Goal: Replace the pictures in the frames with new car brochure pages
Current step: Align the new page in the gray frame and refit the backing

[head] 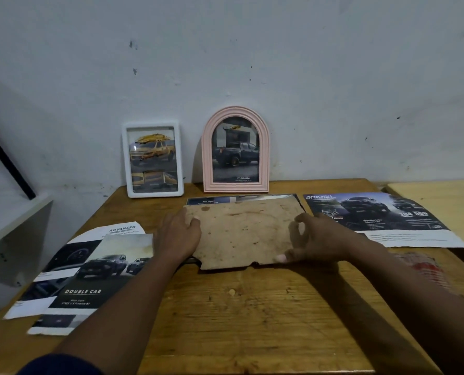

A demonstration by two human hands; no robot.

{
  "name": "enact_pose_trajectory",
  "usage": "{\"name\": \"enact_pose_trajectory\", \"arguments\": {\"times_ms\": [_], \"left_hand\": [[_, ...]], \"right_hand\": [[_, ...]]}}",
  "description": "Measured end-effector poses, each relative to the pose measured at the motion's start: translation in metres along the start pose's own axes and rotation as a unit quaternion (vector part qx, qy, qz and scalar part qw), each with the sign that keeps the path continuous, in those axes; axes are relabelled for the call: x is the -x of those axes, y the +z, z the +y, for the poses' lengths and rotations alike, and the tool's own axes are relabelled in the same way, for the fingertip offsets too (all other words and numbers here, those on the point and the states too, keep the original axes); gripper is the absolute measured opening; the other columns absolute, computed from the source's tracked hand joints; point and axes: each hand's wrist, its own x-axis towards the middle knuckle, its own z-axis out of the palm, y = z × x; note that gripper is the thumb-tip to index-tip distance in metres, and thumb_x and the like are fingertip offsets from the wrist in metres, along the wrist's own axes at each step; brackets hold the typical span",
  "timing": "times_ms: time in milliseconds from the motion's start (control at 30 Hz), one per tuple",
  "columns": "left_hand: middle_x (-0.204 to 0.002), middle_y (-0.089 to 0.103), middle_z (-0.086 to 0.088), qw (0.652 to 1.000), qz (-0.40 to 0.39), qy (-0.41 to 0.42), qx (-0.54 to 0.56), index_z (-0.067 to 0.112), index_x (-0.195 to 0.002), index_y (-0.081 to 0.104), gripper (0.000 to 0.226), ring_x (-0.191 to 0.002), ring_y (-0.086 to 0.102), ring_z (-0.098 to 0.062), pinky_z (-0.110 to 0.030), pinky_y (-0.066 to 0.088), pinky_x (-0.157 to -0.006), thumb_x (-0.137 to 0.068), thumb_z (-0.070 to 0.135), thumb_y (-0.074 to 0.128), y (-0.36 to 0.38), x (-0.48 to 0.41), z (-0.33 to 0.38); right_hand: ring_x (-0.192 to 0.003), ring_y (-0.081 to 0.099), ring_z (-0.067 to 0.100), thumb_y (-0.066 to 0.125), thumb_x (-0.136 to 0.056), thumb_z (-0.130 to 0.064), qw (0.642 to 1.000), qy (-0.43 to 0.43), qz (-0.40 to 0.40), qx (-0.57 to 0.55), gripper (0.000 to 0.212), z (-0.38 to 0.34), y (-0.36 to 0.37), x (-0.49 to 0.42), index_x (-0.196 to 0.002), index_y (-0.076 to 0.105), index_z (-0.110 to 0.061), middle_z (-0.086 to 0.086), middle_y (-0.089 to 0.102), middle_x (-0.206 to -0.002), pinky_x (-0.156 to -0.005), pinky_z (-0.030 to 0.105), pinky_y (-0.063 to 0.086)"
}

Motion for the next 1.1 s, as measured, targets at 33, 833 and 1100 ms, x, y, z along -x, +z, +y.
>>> {"name": "enact_pose_trajectory", "arguments": {"times_ms": [33,833,1100], "left_hand": [[-0.159,0.036,-0.007,1.0,-0.013,0.005,-0.018,0.024,-0.156,0.035,0.058,-0.146,0.029,-0.029,-0.05,0.024,-0.119,-0.102,0.047,0.038,0.0,0.001,0.0],[-0.17,0.003,-0.004,0.988,-0.096,0.093,-0.083,0.021,-0.16,0.022,0.067,-0.156,-0.004,-0.021,-0.044,0.006,-0.123,-0.104,0.058,0.023,0.003,0.006,-0.007],[-0.17,0.003,-0.002,0.987,-0.097,0.097,-0.088,0.019,-0.161,0.018,0.071,-0.156,-0.002,-0.02,-0.042,0.009,-0.123,-0.103,0.06,0.021,0.005,0.008,-0.004]], "right_hand": [[-0.14,0.03,0.036,0.065,-0.038,-0.09,1.0,-0.001,0.013,-0.006,0.135,0.003,0.001,-0.002,-0.151,0.026,-0.026,0.013,0.027,-0.154,-0.107,0.051,0.041],[-0.134,0.037,0.034,0.051,-0.063,-0.09,0.991,-0.019,0.026,0.132,0.109,-0.008,0.007,-0.008,-0.141,0.041,-0.014,0.015,0.04,-0.147,-0.105,0.042,0.037],[-0.13,0.043,0.033,0.052,-0.062,-0.091,0.992,-0.037,0.039,0.113,0.112,-0.004,0.008,-0.021,-0.143,0.039,-0.016,0.013,0.043,-0.146,-0.105,0.045,0.043]]}}
